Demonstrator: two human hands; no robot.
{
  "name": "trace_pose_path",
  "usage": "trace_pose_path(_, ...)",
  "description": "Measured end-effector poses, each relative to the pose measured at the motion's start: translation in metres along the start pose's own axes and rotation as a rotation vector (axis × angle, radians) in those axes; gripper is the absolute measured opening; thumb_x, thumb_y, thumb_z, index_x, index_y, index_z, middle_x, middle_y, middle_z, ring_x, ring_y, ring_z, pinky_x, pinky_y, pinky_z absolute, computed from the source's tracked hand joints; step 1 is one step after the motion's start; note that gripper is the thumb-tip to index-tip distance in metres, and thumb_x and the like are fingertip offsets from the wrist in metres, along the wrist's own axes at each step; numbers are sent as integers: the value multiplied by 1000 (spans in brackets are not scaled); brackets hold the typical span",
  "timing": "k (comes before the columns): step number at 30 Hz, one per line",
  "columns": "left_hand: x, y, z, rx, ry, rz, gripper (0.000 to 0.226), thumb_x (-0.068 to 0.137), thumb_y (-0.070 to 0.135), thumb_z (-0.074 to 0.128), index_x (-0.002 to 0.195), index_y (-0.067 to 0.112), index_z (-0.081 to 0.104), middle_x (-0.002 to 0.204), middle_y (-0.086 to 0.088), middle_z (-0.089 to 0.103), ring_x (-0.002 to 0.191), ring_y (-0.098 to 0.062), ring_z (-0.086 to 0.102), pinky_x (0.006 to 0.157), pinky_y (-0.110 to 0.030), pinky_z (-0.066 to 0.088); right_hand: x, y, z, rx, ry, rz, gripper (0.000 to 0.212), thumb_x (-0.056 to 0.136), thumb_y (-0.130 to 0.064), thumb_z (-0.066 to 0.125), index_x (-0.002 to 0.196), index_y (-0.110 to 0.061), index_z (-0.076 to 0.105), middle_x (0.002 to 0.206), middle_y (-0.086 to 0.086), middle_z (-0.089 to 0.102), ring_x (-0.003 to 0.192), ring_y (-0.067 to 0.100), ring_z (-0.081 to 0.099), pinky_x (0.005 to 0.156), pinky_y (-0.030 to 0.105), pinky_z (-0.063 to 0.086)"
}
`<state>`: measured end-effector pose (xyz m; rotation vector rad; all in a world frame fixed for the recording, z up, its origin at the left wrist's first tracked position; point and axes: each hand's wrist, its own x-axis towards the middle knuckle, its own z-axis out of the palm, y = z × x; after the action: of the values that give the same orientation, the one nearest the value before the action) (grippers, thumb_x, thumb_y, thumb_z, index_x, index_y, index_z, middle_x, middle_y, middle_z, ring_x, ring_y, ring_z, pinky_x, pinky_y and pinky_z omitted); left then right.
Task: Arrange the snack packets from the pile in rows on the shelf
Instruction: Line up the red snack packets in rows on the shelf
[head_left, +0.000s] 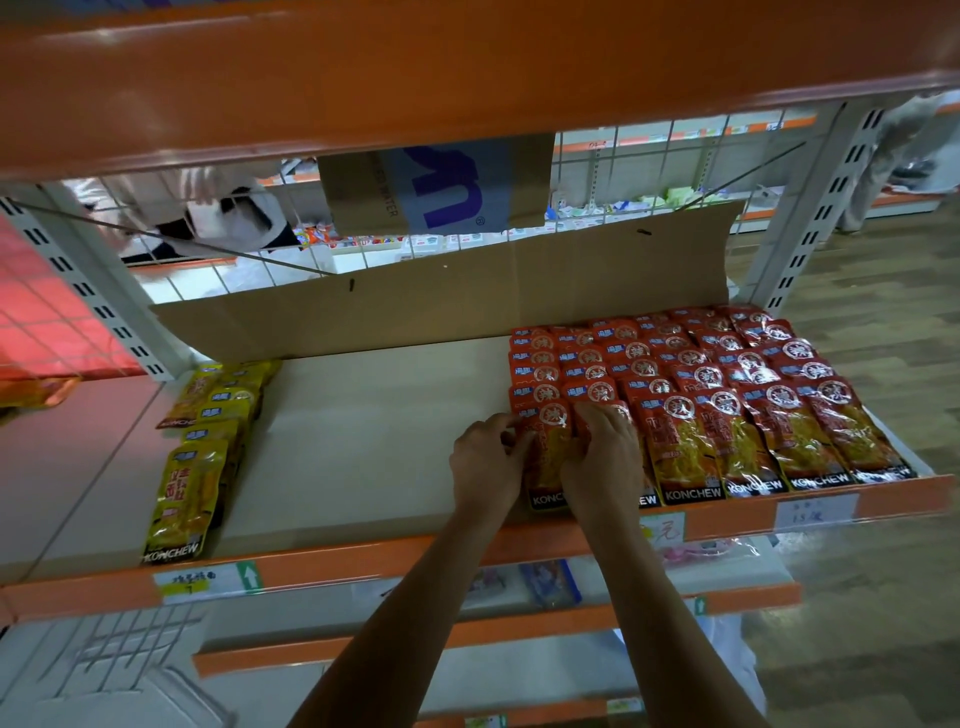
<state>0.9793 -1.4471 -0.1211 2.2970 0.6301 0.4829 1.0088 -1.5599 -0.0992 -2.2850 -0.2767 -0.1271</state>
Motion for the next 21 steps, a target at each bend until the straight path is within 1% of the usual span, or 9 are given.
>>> trace_pose_path(4, -1, -5, -7, -10, 34, 14, 32, 92, 35, 61, 118, 17, 65, 109, -2, 69, 90, -11, 66, 75, -12, 42, -4, -8, 6, 6, 12, -59, 46, 89, -5, 57, 134, -12, 51, 137, 5, 51, 129, 21, 41, 107, 36, 36)
trace_pose_path(8, 0, -15, -23, 18, 61, -2, 30, 94, 32, 58, 119, 18, 64, 112, -1, 68, 94, -11, 65, 79, -14, 44, -9, -24, 22, 6, -28, -145, 42, 91, -8, 55, 133, -11, 53, 137, 7, 51, 130, 22, 41, 108, 36, 35)
trace_pose_path(10, 0, -23, -36, 52, 97, 1, 28, 94, 33, 57, 118, 18, 65, 110, -2, 68, 93, -11, 65, 78, -15, 42, -13, -36, 33, -10, -40, -211, 41, 87, -5, 55, 129, -8, 56, 133, 10, 55, 127, 26, 43, 105, 34, 34)
trace_pose_path(12, -1, -33, -53, 83, 151, -2, 27, 94, 31, 57, 116, 18, 66, 108, -2, 68, 92, -13, 65, 78, -16, 42, -17, -49, 47, -16, -69, -258, 42, 85, -3, 55, 127, -8, 58, 131, 10, 57, 125, 27, 45, 104, 31, 32)
trace_pose_path(14, -4, -46, -71, 109, 204, -16, 27, 94, 28, 57, 117, 17, 66, 109, -3, 68, 95, -15, 64, 80, -19, 43, -22, -64, 62, -10, -120, -290, 42, 88, -5, 54, 129, -10, 57, 133, 7, 56, 128, 23, 43, 106, 27, 29)
trace_pose_path(17, -8, -71, -99, 131, 259, -41, 28, 93, 26, 58, 118, 15, 65, 114, -5, 67, 103, -21, 62, 87, -31, 48, -32, -88, 88, -5, -176, -345, 42, 90, -7, 53, 131, -11, 55, 136, 6, 55, 130, 21, 42, 109, 28, 29)
trace_pose_path(21, -9, -108, -141, 168, 330, -62, 31, 92, 25, 58, 121, 12, 64, 120, -7, 65, 111, -25, 58, 94, -33, 44, -51, -132, 124, 12, -236, -411, 42, 89, -7, 55, 131, -10, 55, 135, 8, 55, 129, 24, 42, 110, 30, 29)
